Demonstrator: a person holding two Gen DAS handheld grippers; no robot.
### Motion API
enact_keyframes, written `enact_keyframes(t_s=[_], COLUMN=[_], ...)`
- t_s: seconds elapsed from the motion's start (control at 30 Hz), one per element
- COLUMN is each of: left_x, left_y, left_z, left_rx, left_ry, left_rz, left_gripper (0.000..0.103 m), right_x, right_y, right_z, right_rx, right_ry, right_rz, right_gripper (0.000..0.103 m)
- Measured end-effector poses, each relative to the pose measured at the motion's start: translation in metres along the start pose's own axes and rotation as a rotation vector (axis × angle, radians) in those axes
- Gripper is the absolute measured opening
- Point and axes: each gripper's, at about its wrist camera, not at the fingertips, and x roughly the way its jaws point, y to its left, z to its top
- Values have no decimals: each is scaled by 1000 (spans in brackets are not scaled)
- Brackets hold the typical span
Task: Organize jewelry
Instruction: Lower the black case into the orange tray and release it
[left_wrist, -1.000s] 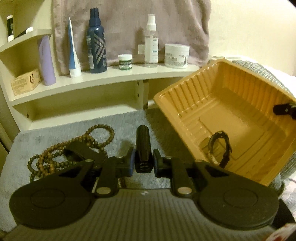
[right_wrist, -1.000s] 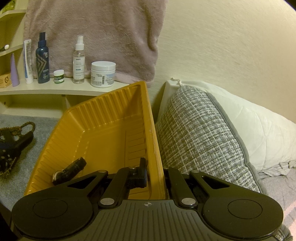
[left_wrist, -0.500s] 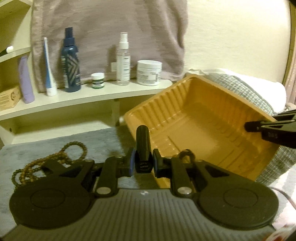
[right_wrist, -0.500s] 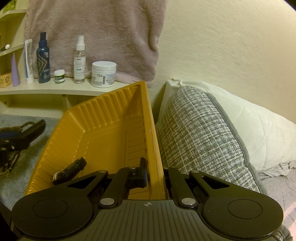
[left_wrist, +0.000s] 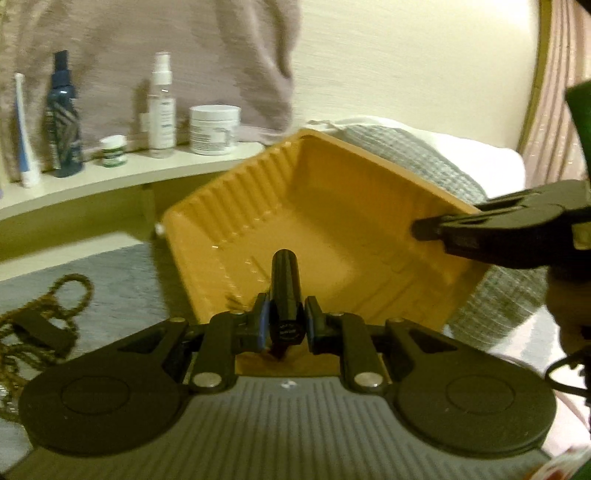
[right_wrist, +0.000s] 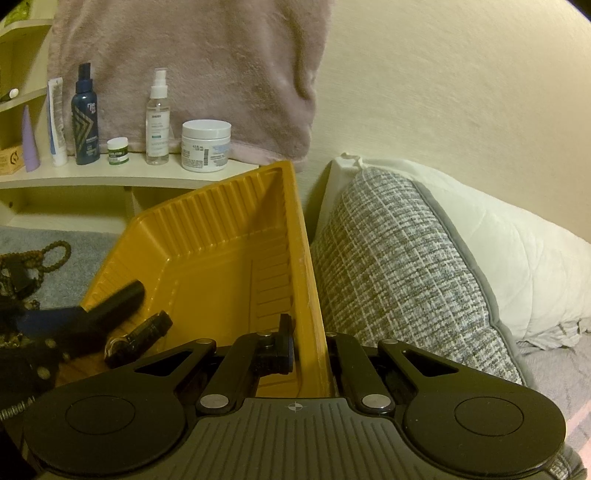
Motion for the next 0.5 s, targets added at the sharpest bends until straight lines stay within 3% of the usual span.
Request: enact_keyframes(t_s=[0.13,0.27,0.5], left_x=[3,1,-16], left_y=[-5,-5,13], left_z=[-2,-4,-8], left_rx=[18,28,44], left_ry=[18,13,-14], left_rz=[-49,-35,102], left_gripper=[18,18,19], right_x=[1,1,1], right_y=[-1,-1,-1], right_z=[-1,-2,-2], right_rx=[3,3,6], right_ry=[1,5,7], right_rz=[0,2,2], right_gripper=[4,4,4])
